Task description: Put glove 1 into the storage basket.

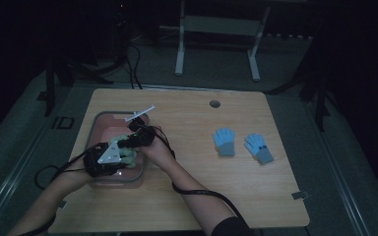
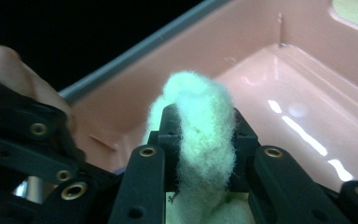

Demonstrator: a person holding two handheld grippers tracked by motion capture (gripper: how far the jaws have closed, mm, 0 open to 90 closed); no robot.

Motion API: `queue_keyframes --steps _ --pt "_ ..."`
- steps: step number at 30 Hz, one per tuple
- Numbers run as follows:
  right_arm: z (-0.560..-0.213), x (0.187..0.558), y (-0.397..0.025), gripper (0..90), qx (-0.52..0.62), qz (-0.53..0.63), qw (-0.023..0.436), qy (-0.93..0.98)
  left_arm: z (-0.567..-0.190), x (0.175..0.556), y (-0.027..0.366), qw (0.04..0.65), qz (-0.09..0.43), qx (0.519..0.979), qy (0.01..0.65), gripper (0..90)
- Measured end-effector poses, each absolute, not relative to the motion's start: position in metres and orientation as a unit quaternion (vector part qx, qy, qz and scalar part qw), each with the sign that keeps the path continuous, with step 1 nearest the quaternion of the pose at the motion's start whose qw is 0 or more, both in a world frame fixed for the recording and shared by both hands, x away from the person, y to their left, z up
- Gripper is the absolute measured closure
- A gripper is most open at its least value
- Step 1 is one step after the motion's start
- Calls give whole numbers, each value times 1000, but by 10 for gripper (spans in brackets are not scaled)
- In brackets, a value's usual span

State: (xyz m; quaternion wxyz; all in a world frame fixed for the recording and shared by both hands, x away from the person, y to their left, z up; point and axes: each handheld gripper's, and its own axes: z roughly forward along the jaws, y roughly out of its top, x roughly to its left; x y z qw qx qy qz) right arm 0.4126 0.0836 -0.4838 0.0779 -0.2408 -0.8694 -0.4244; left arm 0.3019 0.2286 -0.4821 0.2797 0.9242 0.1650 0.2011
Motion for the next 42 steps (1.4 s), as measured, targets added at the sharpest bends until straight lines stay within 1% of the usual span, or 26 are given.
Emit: queue_keyframes --steps 13,15,16,18,19,20,22,25,27,31,35,36,37,39,40,42 --pt "-499 421 92 715 -244 -385 74 -887 -495 316 223 250 176 937 168 749" --pt "-499 420 95 700 -245 -378 67 -890 -496 318 222 246 172 938 171 747" --pt "-499 421 96 686 -244 -374 64 -892 -496 318 222 246 172 938 171 746" --pt "-498 421 97 627 -246 -370 61 -894 -496 319 222 245 168 938 177 737" --pt "-498 421 97 627 -246 -370 61 -894 -497 320 222 244 166 939 177 737" --pt "-497 422 98 550 -249 -368 63 -893 -497 321 223 238 161 941 177 715" --pt "-496 421 99 503 -250 -363 59 -896 -497 321 223 237 158 942 179 673" --pt "-494 420 101 454 -250 -356 51 -899 -496 320 224 243 158 939 185 589" --pt "-492 420 100 429 -252 -352 43 -900 -495 319 224 244 160 938 188 552" --pt "-489 421 96 405 -253 -358 37 -898 -495 314 226 241 167 937 191 534" --pt "-479 421 89 315 -251 -376 32 -891 -491 310 230 253 172 930 206 496" --pt "-477 421 87 279 -247 -382 35 -890 -489 308 231 262 171 925 214 461" --pt "-477 421 87 279 -247 -382 35 -890 -489 308 231 262 171 925 214 454" --pt "-473 421 83 232 -252 -390 41 -884 -487 306 230 262 175 922 226 453" --pt "-470 420 79 193 -248 -396 43 -883 -486 306 230 261 176 920 235 421" --pt "-467 419 74 191 -248 -401 39 -881 -484 306 231 267 177 915 245 419"
